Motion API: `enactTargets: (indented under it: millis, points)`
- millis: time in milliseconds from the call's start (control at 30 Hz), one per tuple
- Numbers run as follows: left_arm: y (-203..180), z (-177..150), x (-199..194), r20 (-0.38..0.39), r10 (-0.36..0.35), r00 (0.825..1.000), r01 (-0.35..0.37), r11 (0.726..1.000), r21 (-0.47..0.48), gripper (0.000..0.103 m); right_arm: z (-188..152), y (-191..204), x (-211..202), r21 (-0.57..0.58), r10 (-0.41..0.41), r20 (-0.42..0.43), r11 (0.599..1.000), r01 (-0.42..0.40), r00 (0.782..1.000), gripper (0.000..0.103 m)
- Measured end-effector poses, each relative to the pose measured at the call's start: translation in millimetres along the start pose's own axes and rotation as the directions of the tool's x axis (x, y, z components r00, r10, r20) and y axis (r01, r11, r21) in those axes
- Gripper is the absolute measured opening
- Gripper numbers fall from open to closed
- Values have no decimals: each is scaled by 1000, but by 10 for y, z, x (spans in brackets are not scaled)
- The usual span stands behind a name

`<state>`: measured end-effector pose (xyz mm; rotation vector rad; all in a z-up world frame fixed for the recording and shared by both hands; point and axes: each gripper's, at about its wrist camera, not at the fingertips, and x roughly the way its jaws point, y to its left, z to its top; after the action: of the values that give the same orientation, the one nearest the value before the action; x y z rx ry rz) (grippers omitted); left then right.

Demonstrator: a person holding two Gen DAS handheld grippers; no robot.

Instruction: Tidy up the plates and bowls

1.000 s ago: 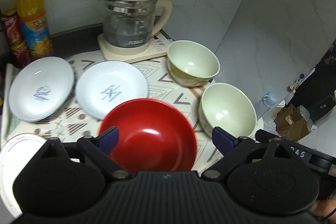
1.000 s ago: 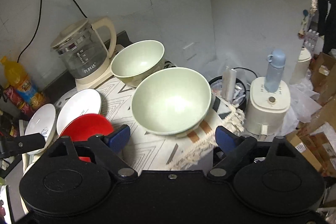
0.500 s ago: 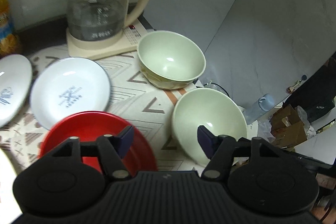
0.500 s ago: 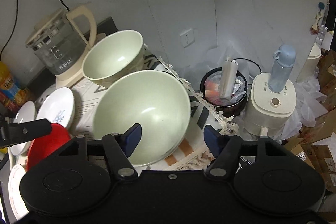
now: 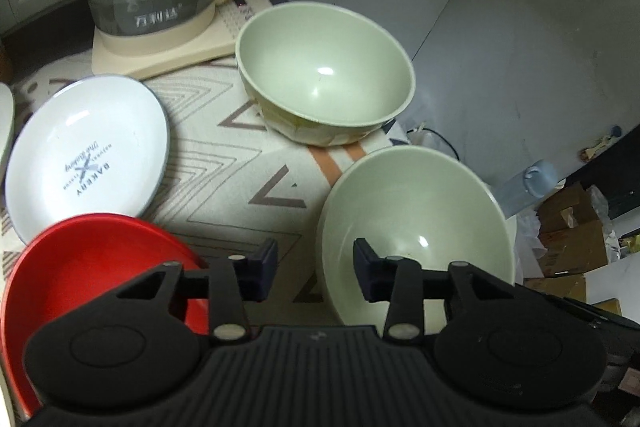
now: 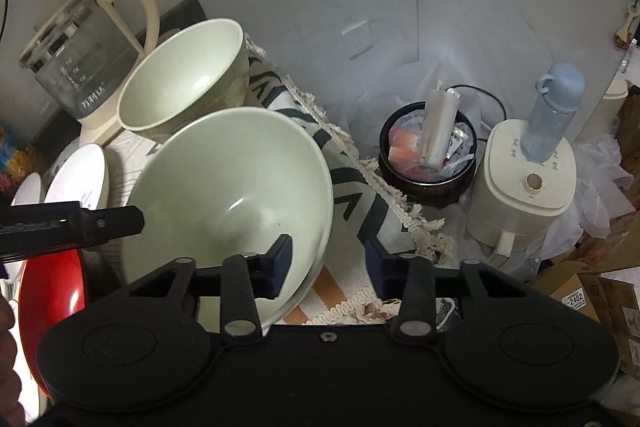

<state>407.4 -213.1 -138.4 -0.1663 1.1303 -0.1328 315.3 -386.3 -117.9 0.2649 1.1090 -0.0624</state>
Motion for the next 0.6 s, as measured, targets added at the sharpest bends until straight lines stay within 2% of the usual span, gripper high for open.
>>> enactTargets:
  millis: [167, 200, 333, 400, 600]
  points:
    - [-48, -13, 153, -32, 20, 999, -20, 1000, 1, 29, 29, -15, 106, -6, -1, -23, 1000, 0, 1000, 34]
    - [-51, -20, 183, -39, 23, 999, -23, 1000, 0, 24, 34, -10, 124, -9, 1, -27, 1000, -1, 1000, 32]
    - [-116, -33, 221, -38, 26, 999, -25, 1000, 17, 20, 45, 0, 224, -25, 0, -47, 1000, -1, 999, 25]
    - [-145, -42, 239, -44, 17, 999, -16, 999, 30, 16, 54, -13, 263, -10, 21, -57, 1000, -22, 998, 12]
    - [-129, 12, 134, -8, 2, 1000, -2, 1000, -2, 16, 116, 32, 203, -12, 47, -32, 999, -47, 998, 13]
